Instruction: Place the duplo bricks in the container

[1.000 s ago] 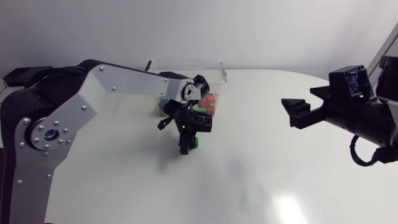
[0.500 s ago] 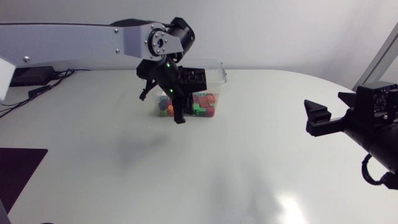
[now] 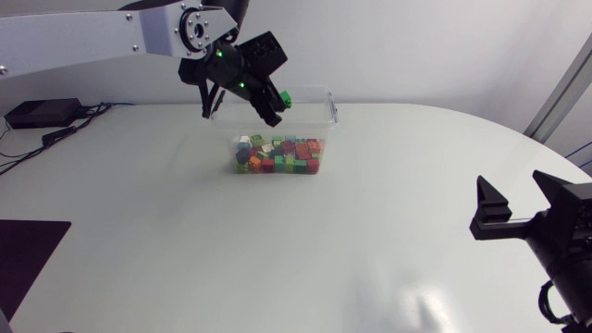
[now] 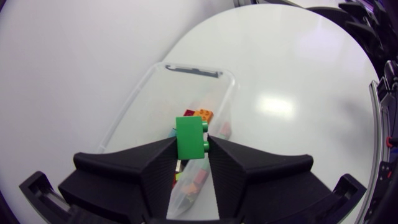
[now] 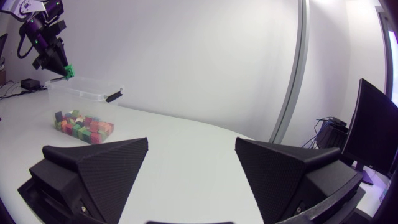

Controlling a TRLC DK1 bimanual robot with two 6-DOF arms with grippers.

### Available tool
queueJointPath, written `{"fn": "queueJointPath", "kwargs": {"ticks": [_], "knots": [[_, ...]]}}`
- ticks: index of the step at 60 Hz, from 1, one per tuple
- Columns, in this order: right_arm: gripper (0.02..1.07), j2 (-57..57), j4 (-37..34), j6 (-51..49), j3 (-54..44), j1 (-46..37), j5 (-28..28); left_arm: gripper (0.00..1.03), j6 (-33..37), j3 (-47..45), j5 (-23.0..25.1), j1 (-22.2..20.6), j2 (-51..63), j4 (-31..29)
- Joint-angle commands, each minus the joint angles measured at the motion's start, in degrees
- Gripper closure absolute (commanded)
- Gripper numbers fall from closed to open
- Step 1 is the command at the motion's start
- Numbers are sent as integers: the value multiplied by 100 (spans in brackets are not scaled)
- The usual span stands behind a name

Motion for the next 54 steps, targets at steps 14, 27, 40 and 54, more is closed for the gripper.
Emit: {"fn": "queueJointPath", "kwargs": {"ticks": [14,27,40,54], "knots": [[6,-1815,-382,-246,-906,-157,134,70,-1213,647,35,397,236,982],[7,-2237,-742,-132,-985,-429,195,69,-1696,1218,-158,528,833,1052],[7,-2237,-830,395,-985,-807,222,68,-2241,1622,-387,608,1449,1202],[7,-2237,-901,633,-985,-755,222,37,-2637,1798,-677,704,1800,1430]]}}
